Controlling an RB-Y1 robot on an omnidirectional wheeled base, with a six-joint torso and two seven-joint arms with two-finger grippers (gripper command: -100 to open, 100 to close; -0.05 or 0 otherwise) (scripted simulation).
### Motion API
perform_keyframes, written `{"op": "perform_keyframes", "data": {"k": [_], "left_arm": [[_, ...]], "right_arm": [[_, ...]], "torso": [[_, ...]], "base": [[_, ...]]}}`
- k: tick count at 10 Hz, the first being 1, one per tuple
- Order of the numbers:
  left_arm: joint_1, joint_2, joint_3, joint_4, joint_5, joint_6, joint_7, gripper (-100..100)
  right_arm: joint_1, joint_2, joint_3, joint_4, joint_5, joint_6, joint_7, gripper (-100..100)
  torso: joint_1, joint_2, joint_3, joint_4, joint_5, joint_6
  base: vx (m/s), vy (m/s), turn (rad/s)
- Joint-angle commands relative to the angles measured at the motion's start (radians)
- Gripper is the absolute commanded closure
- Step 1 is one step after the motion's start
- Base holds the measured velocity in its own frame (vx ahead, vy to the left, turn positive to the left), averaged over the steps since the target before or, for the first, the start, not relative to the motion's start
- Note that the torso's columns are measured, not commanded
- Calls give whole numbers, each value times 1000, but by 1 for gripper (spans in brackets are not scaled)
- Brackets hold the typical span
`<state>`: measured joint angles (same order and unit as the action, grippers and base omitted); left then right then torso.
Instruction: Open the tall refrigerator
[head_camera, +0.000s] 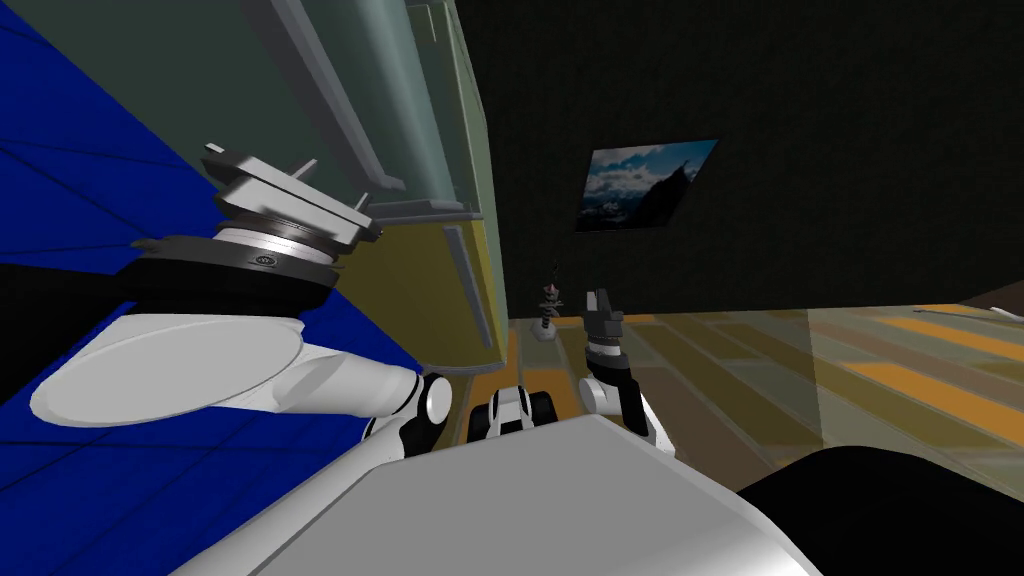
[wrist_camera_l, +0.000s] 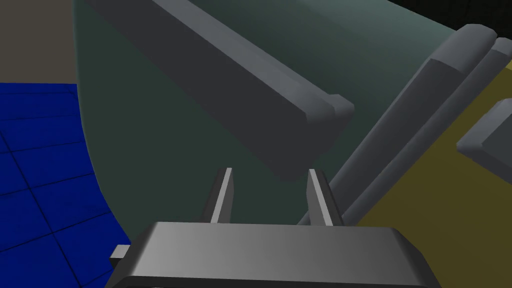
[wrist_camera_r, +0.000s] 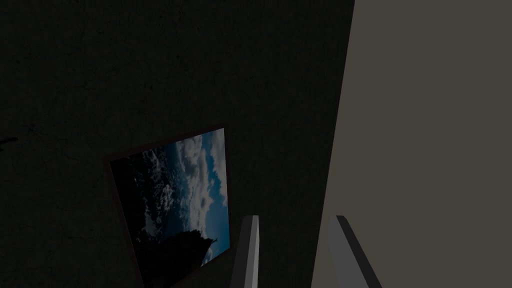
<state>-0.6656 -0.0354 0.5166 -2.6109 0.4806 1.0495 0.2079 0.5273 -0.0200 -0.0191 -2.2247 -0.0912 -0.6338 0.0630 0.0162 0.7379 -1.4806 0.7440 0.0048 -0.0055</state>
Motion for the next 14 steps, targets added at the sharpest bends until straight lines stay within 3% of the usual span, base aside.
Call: {"op": "perform_keyframes", "data": {"k": [1,2,3,5,6,9,10,12,13,14], "left_arm": [[-54,-5,28,-3,72,60,7,100],[-71,-11,33,-3,99,85,9,100],[-48,-12,19,0,80,77,5,100],[-57,-13,32,-1,142,105,21,100],[-57,-13,32,-1,142,105,21,100],[-75,-9,58,-2,229,129,44,100],[-75,-9,58,-2,229,129,44,100],[-88,-7,75,-3,286,145,60,100],[-88,-7,75,-3,286,145,60,100],[-94,-6,84,-4,315,152,68,100]], "right_arm": [[0,0,0,0,0,0,0,0],[0,0,0,0,0,0,0,0],[0,0,0,0,0,0,0,0],[0,0,0,0,0,0,0,0],[0,0,0,0,0,0,0,0],[0,0,0,0,0,0,0,0],[0,0,0,0,0,0,0,0],[0,0,0,0,0,0,0,0],[0,0,0,0,0,0,0,0],[0,0,0,0,0,0,0,0]], "torso": [[-3,0,0,0,0,0],[-7,-1,0,0,-2,1],[-7,1,1,0,-3,2],[-16,-7,-5,-2,-7,5],[-8,-2,-2,-1,-5,4],[-2,0,1,-1,0,1],[-1,1,1,-1,0,1],[-9,-7,-5,-3,-3,3],[-8,-6,-5,-3,-3,4],[-9,-7,-5,-4,-2,3]], "base": [[-247,229,-29],[-253,284,-21],[-130,131,-36],[-134,202,-104],[-130,234,-85],[-156,260,-96],[-121,232,-41],[-114,233,-77],[-121,217,-65],[-140,236,-53]]}}
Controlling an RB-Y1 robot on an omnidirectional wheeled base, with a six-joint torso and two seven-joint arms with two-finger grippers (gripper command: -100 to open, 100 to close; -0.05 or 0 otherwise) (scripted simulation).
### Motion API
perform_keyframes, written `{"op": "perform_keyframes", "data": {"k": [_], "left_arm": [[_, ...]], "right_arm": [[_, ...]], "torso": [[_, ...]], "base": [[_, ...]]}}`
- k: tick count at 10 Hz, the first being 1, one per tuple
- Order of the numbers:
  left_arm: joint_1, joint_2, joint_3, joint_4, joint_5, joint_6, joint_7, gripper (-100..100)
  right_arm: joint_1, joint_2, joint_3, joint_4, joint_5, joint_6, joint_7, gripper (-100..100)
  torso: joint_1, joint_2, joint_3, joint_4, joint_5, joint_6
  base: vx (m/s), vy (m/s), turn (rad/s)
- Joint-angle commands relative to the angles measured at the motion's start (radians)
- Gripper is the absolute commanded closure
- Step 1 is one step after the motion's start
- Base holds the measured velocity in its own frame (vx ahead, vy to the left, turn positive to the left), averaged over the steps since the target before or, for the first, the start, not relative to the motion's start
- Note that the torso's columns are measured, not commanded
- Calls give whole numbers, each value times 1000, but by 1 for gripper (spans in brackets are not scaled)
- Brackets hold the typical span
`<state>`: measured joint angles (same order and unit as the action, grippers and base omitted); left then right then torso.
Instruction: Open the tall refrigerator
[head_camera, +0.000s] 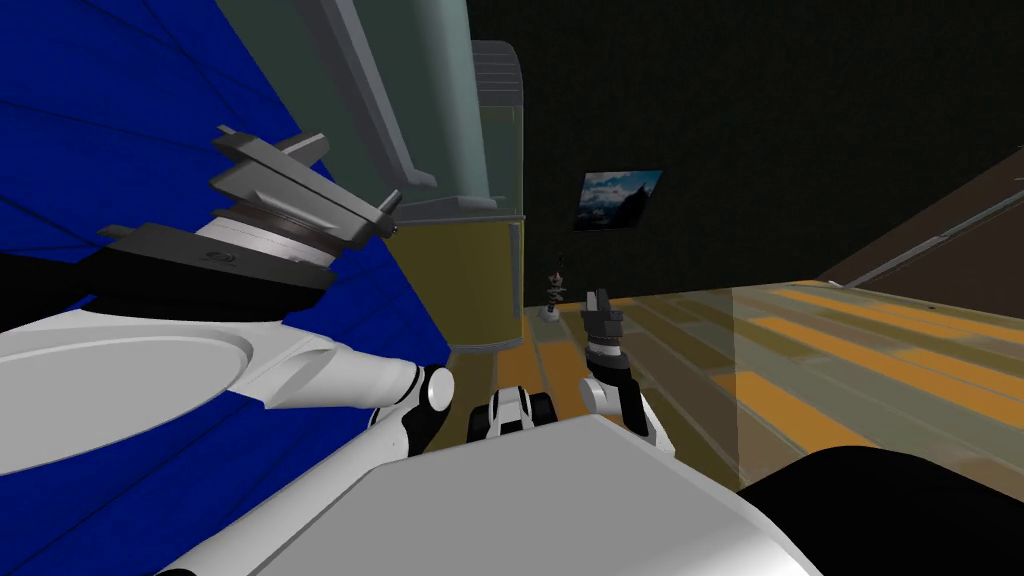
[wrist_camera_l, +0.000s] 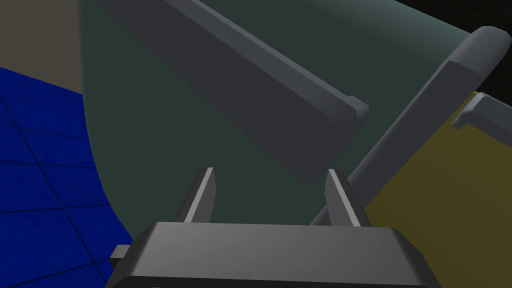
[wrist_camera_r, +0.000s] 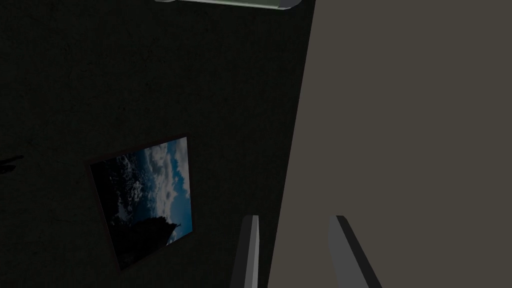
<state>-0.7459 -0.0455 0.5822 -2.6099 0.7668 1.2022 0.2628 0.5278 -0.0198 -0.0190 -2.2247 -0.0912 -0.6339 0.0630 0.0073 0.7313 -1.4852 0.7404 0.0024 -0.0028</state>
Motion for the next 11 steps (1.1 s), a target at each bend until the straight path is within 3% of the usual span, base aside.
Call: {"op": "perform_keyframes", "data": {"k": [1,2,3,4,5,6,8,11], "left_arm": [[-20,5,27,-5,58,8,21,100],[-26,6,36,-5,87,16,29,100],[-20,2,20,-2,67,25,24,100],[-26,2,39,-3,122,46,44,100],[-36,3,61,-3,148,61,64,100],[-36,3,61,-3,172,61,64,100],[-55,4,105,-4,246,92,103,100],[-64,5,127,-4,322,108,123,100]], "right_arm": [[0,0,0,0,0,0,0,0],[0,0,0,0,0,0,0,0],[0,0,0,0,0,0,0,0],[0,0,0,0,0,0,0,0],[0,0,0,0,0,0,0,0],[0,0,0,0,0,0,0,0],[0,0,0,0,0,0,0,0],[0,0,0,0,0,0,0,0]], "torso": [[2,2,1,1,0,1],[3,4,3,2,0,1],[5,6,4,2,1,0],[-6,1,2,0,-1,0],[-8,-2,-1,0,-5,2],[-2,-1,-1,0,-2,2],[0,-3,-3,-2,-1,1],[0,-5,-5,-4,0,2]], "base": [[-151,279,-117],[-163,339,-132],[-90,156,-52],[-36,140,66],[-43,249,65],[-17,196,5],[-2,249,66],[-12,191,29]]}}
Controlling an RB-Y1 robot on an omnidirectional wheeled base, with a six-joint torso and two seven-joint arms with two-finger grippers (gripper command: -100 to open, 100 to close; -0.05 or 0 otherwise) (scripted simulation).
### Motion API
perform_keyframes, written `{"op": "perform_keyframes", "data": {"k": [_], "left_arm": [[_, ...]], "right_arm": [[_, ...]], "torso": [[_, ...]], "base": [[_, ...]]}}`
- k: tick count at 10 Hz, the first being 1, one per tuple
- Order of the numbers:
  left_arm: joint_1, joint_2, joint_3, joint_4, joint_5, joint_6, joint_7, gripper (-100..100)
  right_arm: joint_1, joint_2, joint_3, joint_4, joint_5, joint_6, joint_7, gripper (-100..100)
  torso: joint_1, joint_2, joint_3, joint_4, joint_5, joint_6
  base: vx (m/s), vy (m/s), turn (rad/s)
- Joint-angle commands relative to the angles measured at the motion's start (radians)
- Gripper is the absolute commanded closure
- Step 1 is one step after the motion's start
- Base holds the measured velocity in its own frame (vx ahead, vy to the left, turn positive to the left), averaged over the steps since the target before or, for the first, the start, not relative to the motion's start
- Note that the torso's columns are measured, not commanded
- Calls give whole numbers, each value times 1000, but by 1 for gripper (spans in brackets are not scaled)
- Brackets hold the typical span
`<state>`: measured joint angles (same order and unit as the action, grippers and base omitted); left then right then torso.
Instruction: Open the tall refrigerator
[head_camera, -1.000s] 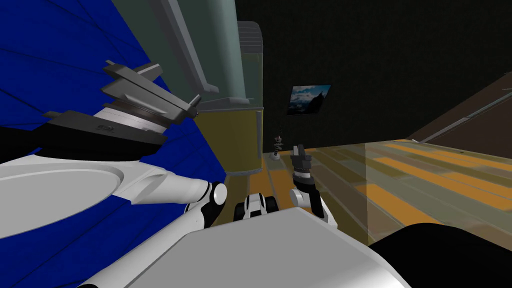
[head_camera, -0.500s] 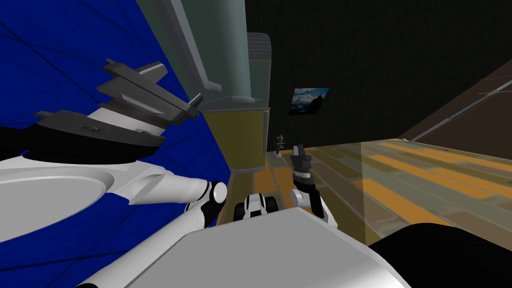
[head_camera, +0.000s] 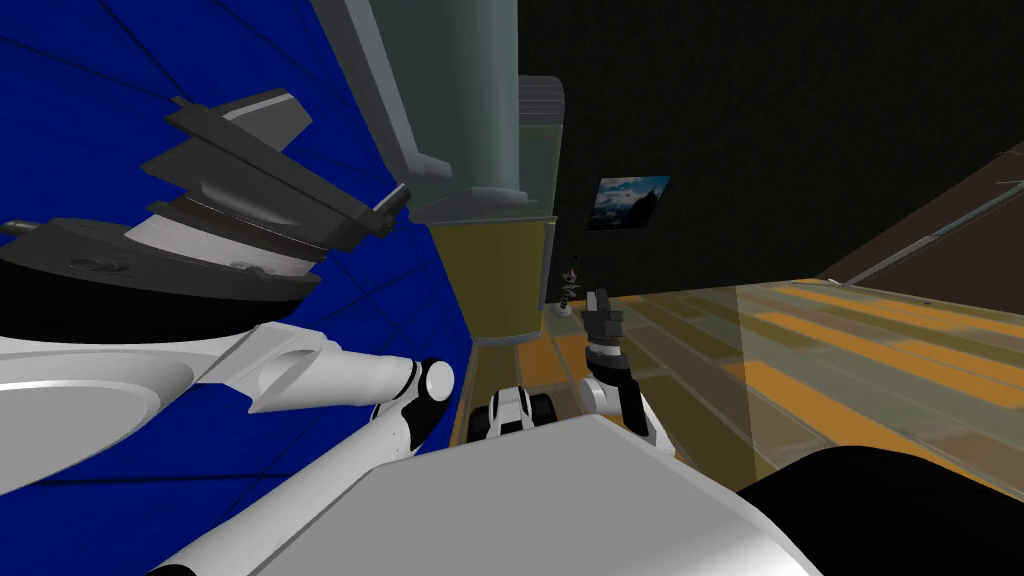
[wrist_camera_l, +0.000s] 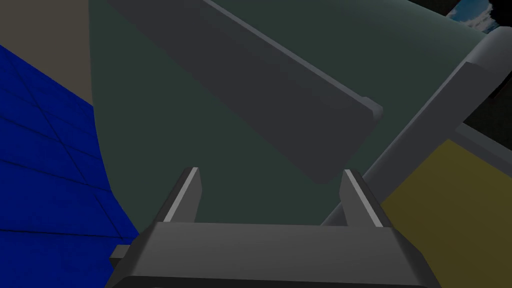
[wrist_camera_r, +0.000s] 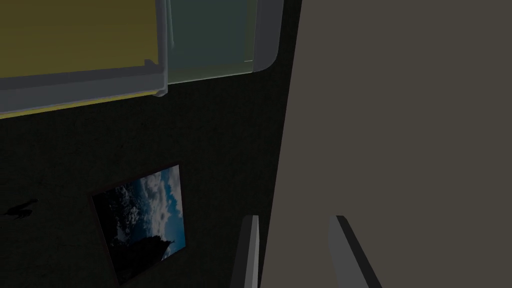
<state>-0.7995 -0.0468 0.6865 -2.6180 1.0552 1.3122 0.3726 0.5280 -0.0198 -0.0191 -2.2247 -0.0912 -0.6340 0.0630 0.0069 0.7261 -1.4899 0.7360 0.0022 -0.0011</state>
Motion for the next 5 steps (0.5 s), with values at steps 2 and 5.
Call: {"op": "perform_keyframes", "data": {"k": [2,5], "left_arm": [[-30,8,66,3,106,29,53,100],[-39,9,88,3,183,44,73,100]], "right_arm": [[0,0,0,0,0,0,0,0],[0,0,0,0,0,0,0,0]], "torso": [[-6,-1,-1,0,-3,1],[-1,2,1,1,-1,1]], "base": [[-4,195,64],[-7,204,25]]}}
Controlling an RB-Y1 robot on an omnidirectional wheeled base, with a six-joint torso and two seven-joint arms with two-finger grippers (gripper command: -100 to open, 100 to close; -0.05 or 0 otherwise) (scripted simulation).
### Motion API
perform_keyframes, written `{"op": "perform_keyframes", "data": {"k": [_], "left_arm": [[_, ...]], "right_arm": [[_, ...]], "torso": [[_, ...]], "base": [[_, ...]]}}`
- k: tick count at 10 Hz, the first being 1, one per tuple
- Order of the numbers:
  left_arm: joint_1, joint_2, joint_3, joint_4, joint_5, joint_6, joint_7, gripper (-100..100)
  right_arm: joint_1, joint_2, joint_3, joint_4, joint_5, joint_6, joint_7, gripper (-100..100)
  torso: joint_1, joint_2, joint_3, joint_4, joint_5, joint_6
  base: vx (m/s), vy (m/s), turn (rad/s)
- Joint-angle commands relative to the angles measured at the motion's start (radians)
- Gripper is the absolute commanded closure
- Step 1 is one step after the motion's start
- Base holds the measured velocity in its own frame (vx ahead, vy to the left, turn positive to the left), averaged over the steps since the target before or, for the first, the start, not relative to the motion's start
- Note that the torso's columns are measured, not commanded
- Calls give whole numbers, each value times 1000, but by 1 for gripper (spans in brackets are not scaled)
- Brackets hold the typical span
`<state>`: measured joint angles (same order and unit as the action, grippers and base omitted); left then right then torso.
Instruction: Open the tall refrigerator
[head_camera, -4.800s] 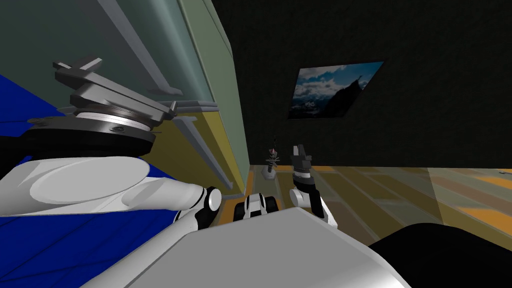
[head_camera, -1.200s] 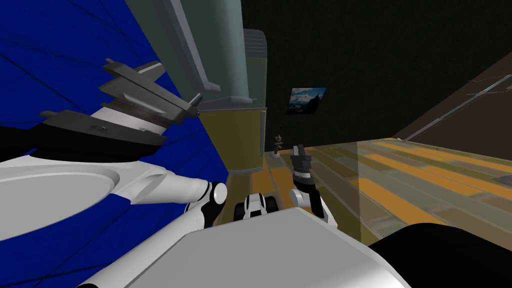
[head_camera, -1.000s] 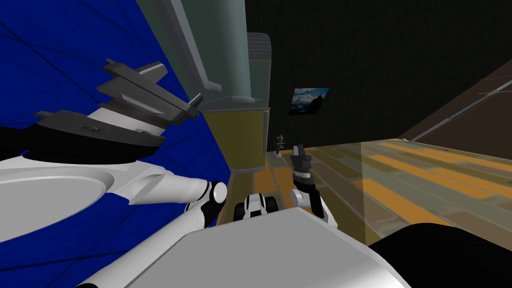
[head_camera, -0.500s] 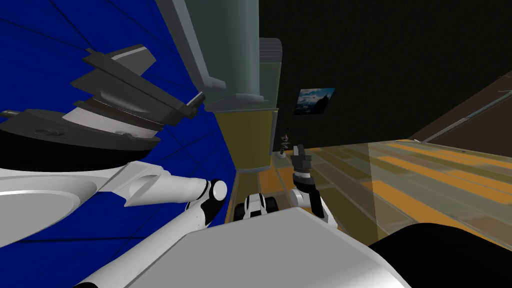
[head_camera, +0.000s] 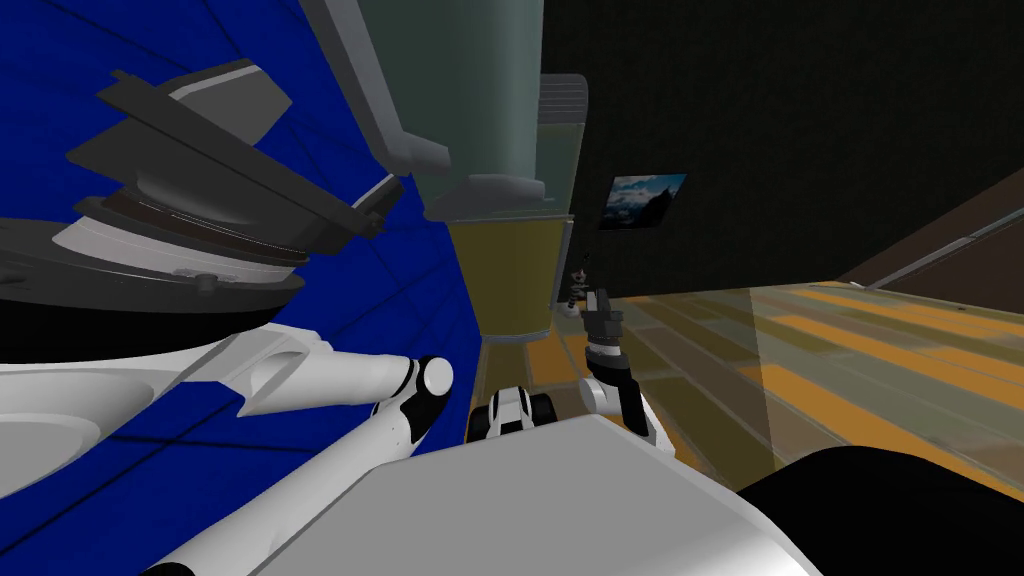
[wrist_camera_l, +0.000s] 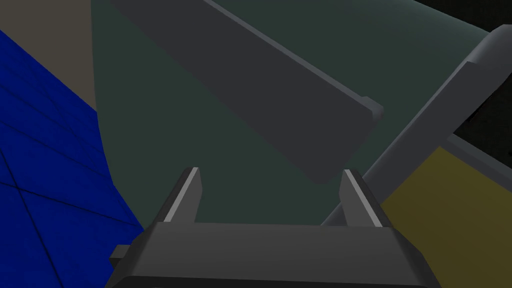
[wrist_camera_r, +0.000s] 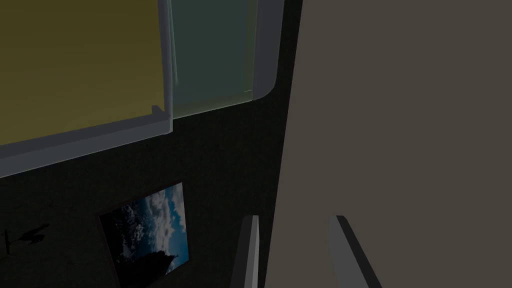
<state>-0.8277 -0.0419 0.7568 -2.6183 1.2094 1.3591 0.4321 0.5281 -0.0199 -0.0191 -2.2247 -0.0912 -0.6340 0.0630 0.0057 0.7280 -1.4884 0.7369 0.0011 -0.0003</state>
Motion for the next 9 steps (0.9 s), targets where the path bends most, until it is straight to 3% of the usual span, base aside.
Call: {"op": "perform_keyframes", "data": {"k": [1,3,4,5,6,9], "left_arm": [[-28,22,23,42,66,11,21,-100],[-52,43,37,83,110,15,33,-100],[-76,64,52,114,152,20,45,-100],[-76,64,52,125,155,20,45,-100],[-101,85,66,160,199,24,57,-100],[-101,85,66,167,199,24,57,-100]], "right_arm": [[0,0,0,0,0,0,0,0],[1,1,0,0,0,0,0,0],[0,1,0,0,0,0,0,0],[0,1,0,0,0,0,0,0],[0,0,0,0,0,0,0,0],[0,0,0,0,0,0,0,0]], "torso": [[-6,0,0,0,-2,1],[-4,2,3,1,-2,-2],[-5,1,1,-1,-3,2],[-5,1,-1,1,-3,1],[-6,0,-4,2,-4,2],[-7,-1,-10,5,-7,3]], "base": [[19,-23,294],[89,-122,360],[64,-87,304],[56,-72,191],[56,-60,348],[19,-33,38]]}}
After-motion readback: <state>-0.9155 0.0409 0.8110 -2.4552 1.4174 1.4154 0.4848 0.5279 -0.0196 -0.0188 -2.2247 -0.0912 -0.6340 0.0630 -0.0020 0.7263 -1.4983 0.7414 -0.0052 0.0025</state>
